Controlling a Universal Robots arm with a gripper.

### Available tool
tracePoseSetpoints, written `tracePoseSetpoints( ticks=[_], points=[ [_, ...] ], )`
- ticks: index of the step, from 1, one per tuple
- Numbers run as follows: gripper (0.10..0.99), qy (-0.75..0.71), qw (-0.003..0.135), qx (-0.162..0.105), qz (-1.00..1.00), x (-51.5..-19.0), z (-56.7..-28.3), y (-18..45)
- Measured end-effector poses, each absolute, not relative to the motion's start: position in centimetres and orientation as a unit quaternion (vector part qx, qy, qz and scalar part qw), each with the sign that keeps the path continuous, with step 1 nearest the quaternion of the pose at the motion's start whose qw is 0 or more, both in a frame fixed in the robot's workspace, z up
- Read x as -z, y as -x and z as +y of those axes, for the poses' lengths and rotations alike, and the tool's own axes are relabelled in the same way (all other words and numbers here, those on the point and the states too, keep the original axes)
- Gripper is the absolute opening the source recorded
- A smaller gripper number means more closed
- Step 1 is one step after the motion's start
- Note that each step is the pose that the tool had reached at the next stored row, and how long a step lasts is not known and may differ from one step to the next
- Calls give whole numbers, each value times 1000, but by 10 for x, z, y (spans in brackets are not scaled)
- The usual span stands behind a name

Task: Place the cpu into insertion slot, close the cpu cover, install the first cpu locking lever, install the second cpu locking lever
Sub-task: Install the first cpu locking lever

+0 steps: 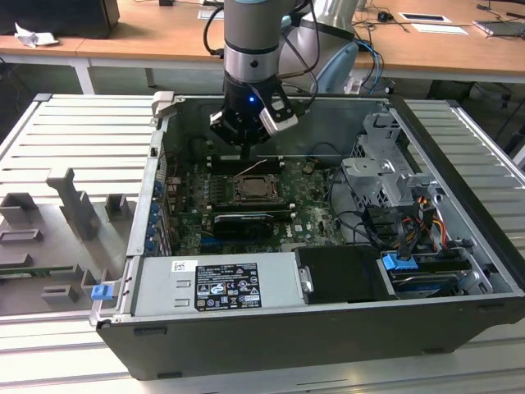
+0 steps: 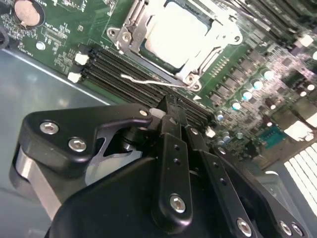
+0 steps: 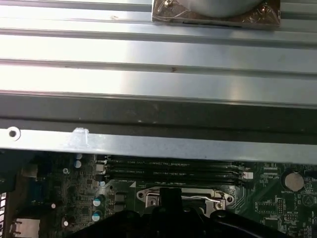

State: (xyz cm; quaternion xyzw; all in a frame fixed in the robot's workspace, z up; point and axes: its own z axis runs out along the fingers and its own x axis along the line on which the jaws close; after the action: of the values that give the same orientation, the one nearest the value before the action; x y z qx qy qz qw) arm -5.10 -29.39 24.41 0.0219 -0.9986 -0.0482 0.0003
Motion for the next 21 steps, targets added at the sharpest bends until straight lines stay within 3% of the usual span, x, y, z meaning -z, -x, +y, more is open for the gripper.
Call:
tracePoseSetpoints(
  ticks=[21],
  points=[
    [106,-24,0,54,-998,-220,-290,31]
  ],
)
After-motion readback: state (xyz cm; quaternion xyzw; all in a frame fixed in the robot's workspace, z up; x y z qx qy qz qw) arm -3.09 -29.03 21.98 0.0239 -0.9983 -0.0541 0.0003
